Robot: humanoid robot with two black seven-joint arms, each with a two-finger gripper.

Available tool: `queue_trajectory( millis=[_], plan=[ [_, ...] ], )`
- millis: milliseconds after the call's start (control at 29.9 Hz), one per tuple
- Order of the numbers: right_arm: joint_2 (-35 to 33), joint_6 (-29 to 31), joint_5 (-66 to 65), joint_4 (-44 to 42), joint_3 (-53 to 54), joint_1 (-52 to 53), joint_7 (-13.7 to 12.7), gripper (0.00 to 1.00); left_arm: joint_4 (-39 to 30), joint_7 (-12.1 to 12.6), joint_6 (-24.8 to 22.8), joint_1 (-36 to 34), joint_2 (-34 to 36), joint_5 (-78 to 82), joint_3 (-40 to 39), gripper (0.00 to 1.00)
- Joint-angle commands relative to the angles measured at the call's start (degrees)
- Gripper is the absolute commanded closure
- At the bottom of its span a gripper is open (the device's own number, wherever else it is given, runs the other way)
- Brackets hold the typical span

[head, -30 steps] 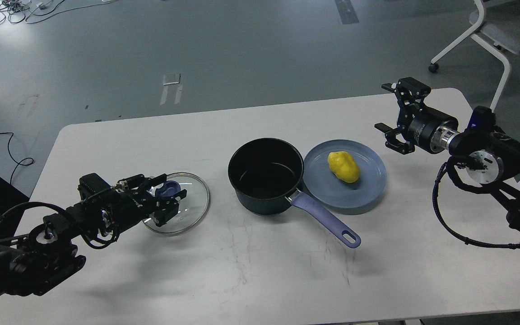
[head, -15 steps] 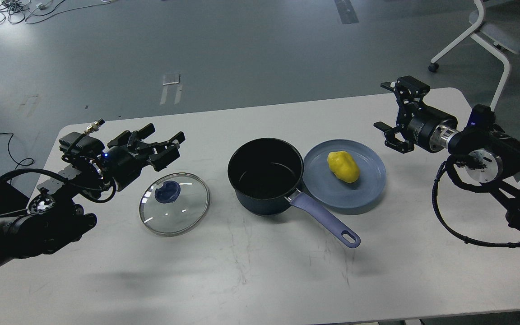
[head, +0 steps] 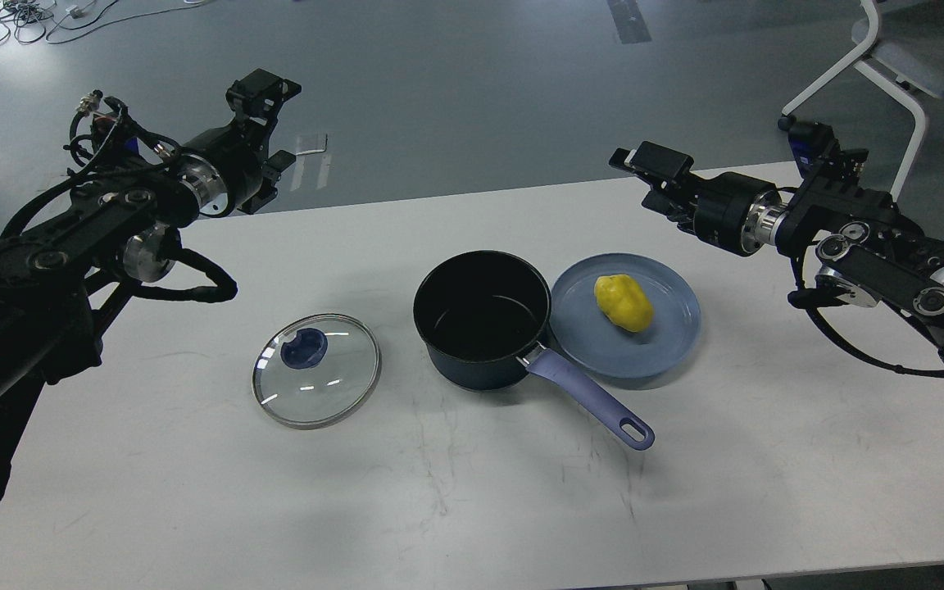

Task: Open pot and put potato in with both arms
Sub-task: 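Reach the right gripper to the yellow potato and grasp it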

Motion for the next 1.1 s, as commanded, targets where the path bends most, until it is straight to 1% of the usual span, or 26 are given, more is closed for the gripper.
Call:
queue_trajectory(
  millis=[0, 67, 301, 434, 535, 668, 802, 835, 869, 969, 1069],
  plan=[
    [0.1, -0.1, -9.5, -0.2, -6.4, 1.7, 1.6, 0.00, -0.1, 2.0, -0.2, 1.6, -0.5, -1.6, -1.5, 0.02],
    [0.0, -0.2, -12.9, -0.9, -9.2, 2.9, 2.6, 0.00, -0.2, 2.0, -0.2, 2.2, -0.3, -2.4, -2.0, 0.02],
    [0.9, -3.7, -15.7, -3.4, -18.9, 6.1, 2.8, 0.00, -0.2, 2.2, -0.3, 3.2, 0.5, -3.2, -3.5, 0.02],
    [2.4, -3.8, -16.8, -5.2, -20.1, 6.8, 3.3, 0.00, -0.2, 2.1, -0.3, 3.5, 0.6, -2.9, -3.3, 0.02],
    [3.4, -4.1, -16.8, -5.3, -20.6, 6.2, 3.5, 0.01, -0.2, 1.6, -0.1, 4.4, 0.5, -2.4, -3.0, 0.02],
    [4.1, -6.7, -16.8, -6.3, -22.5, 5.4, 3.7, 0.02, -0.6, 1.5, 0.1, 6.3, 0.0, -2.0, -2.7, 0.02],
    [5.3, -7.2, -17.6, -7.2, -23.4, 5.4, 3.9, 0.04, -0.6, 1.4, 0.2, 6.8, -0.1, -1.9, -2.7, 0.02],
    [5.3, -7.2, -18.5, -7.7, -24.0, 5.4, 4.0, 0.06, -0.6, 1.4, 0.1, 6.8, -0.1, -1.9, -2.7, 0.02],
    [5.3, -7.4, -20.1, -9.0, -24.8, 5.7, 4.1, 0.15, -0.6, 1.3, 0.2, 6.8, -0.1, -1.9, -2.7, 0.02],
    [5.4, -7.6, -20.9, -9.7, -25.2, 5.8, 5.2, 0.27, -0.6, 1.2, 0.1, 6.8, -0.1, -1.9, -2.7, 0.02],
    [6.2, -7.5, -20.9, -9.9, -25.3, 5.6, 5.2, 0.27, -1.0, 1.2, 0.3, 6.8, -0.2, -1.9, -2.7, 0.02]
  ],
)
